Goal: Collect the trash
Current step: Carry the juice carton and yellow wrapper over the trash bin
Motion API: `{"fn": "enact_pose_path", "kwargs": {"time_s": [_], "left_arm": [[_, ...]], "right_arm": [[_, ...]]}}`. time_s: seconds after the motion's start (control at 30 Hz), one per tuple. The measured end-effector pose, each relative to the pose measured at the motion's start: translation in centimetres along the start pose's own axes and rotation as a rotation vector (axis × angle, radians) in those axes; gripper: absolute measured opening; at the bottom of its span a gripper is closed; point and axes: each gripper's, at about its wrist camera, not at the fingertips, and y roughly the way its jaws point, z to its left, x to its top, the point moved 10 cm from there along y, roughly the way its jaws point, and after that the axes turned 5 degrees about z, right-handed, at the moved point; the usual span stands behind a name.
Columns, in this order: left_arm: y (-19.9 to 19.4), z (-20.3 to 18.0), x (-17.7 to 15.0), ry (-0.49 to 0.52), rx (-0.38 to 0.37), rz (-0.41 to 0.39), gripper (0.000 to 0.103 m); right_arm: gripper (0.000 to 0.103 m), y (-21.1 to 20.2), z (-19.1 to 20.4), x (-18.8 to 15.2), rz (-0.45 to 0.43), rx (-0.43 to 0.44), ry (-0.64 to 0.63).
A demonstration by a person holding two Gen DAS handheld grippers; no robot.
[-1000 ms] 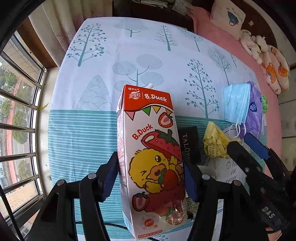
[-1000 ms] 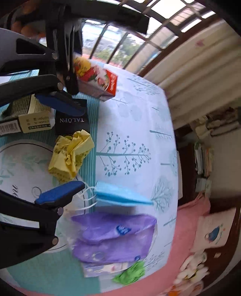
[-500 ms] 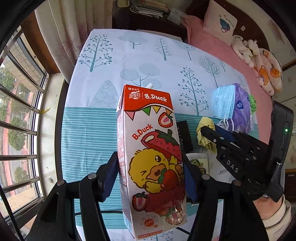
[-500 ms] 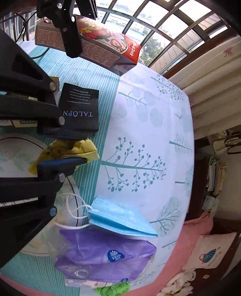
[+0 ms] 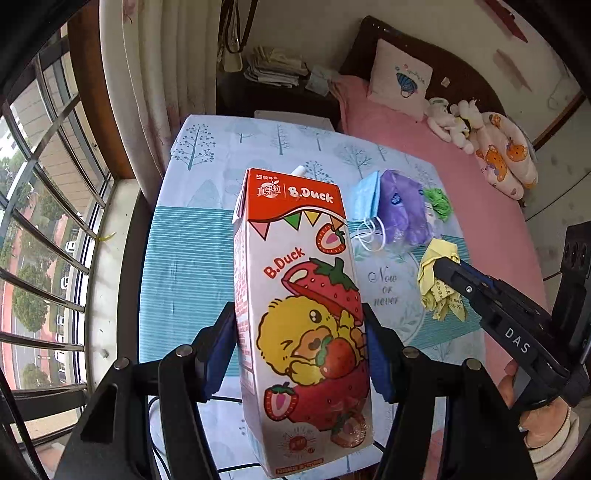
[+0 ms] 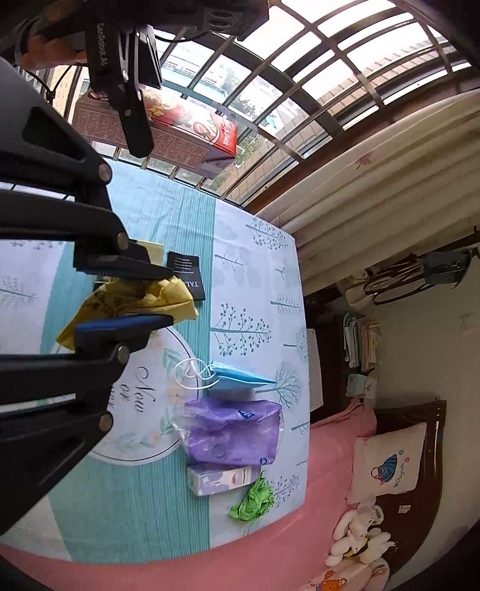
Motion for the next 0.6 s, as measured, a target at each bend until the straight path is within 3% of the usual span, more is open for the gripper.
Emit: {"fn": "enact_pose_path", "kwargs": {"time_s": [0.3,0.47,0.6], "left_arm": [[-7.0,-6.4,-9.8,0.033,0.033,-0.121,0.061],[-8.6,-8.9,-16.4,0.032,0.045,-0.137,0.061],[-8.7,-10.4,-21.9,0.038,0.055,-0.113,0.061]], "right_arm": [[0.017,-10.5,1.0,-7.7,-0.070,0.060,-0.078],[0.017,-13.4,0.9,-13.1,-0.061,0.092,-0.091],[0.017,-14.0,1.0,-18.5,0.000,0.113,-0.091]]}}
